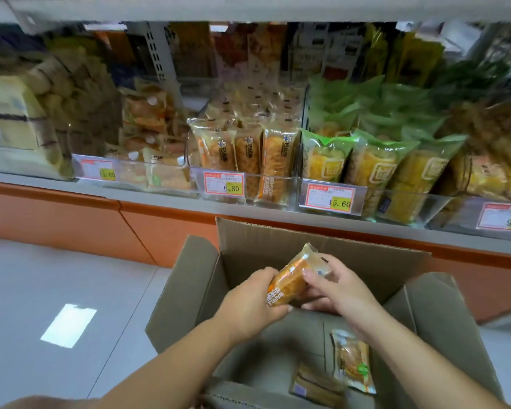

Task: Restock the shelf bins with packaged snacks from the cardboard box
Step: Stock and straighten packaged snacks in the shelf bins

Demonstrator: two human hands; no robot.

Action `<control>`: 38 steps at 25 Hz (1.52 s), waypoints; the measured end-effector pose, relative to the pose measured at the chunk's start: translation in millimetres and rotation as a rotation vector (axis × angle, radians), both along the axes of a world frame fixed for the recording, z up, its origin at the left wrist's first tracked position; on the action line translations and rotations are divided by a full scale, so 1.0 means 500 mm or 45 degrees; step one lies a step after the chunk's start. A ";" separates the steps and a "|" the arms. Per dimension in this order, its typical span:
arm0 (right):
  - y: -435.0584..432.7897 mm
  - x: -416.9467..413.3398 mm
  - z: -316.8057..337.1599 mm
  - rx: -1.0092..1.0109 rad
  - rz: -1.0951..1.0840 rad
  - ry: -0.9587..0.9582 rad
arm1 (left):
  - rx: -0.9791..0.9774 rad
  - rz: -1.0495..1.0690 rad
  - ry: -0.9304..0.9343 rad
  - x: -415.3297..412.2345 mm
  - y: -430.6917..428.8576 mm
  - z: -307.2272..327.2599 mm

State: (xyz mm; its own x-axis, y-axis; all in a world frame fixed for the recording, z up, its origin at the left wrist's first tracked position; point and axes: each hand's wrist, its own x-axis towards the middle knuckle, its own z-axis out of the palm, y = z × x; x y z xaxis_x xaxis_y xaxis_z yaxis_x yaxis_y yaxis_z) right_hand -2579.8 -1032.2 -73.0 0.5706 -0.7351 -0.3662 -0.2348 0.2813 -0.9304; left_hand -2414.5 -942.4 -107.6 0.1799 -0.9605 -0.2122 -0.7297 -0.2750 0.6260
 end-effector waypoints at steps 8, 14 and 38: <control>-0.073 0.081 0.348 -1.108 -0.100 -0.178 | -0.786 0.288 -0.030 0.146 -0.067 0.276; -0.150 0.223 0.365 -1.546 0.105 0.420 | -0.788 0.479 -0.427 0.229 -0.110 0.234; -0.161 0.297 0.257 -1.741 0.292 0.785 | -0.742 0.395 -0.414 0.255 -0.122 0.232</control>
State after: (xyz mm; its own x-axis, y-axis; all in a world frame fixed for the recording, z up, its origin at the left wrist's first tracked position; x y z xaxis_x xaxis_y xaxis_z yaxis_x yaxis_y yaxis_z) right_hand -2431.4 -1112.9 55.7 0.7334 -0.6166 0.2864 -0.5905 -0.7865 -0.1812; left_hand -2286.8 -1003.4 8.4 0.4287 -0.7957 0.4278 -0.8461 -0.1877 0.4989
